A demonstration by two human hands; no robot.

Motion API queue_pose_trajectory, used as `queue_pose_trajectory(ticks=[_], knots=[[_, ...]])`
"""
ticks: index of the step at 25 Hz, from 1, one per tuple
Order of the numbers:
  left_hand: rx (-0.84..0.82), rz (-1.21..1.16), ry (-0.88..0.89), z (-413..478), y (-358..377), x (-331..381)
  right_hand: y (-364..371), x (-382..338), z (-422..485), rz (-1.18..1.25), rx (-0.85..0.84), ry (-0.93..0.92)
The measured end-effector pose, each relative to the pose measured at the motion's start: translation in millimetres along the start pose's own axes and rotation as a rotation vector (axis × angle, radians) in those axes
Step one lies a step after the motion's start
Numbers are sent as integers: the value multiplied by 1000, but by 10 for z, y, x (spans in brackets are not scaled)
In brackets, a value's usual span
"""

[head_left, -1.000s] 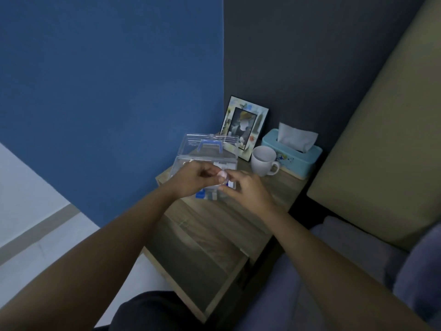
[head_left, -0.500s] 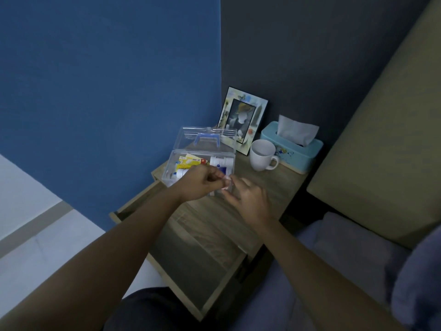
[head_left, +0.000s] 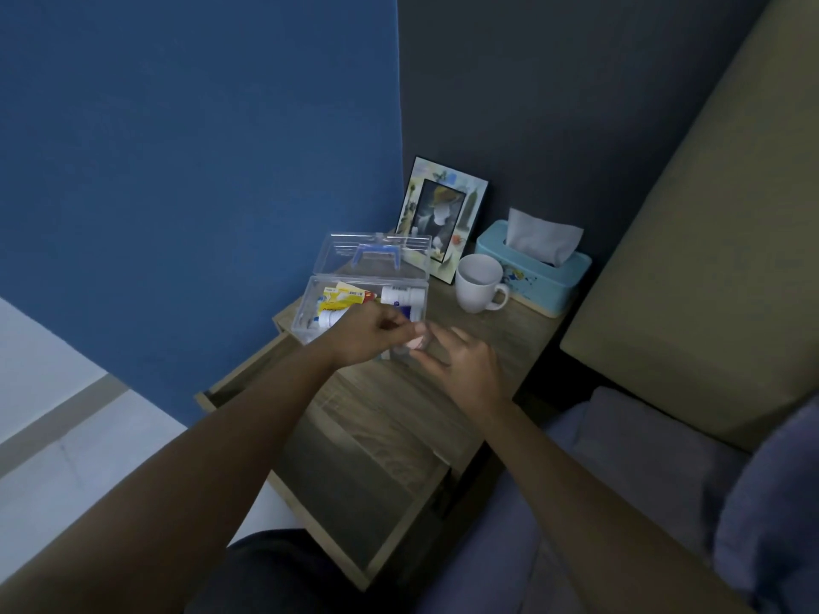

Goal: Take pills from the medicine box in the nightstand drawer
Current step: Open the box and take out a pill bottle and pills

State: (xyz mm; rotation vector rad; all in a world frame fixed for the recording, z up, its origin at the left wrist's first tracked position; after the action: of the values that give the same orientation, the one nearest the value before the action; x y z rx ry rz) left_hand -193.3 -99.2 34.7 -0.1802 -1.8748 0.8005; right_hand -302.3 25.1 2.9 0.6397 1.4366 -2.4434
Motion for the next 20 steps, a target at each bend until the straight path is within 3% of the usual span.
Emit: queue_pose_trajectory(ticks=[3,6,10,13,20], knots=[[-13,-147,-21,13,36,-12,9,36,-50,-16,49,-22],[3,-72,-15,54,71,-16,19,55,-82,24,50,3],[-65,-173,-36,109,121,-51,45,109,-130,34,29,36],[-53,-54,-53,167,193,-90,99,178,-200,80,-27,108],[-122,-18,-89,254,317,-257,190,304,-274,127,-49,144]])
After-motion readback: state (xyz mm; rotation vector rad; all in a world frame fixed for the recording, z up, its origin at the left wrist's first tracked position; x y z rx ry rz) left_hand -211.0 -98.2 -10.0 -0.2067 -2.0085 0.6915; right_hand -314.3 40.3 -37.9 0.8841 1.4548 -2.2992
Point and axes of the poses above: each hand's wrist, its own z-axis towards the middle knuckle, its own y-axis out of the palm, x = y × z, the point moved 2 cm from there along z, towards the middle knuckle, and after that the axes turned 11 degrees about -x, right-handed, at the moved point
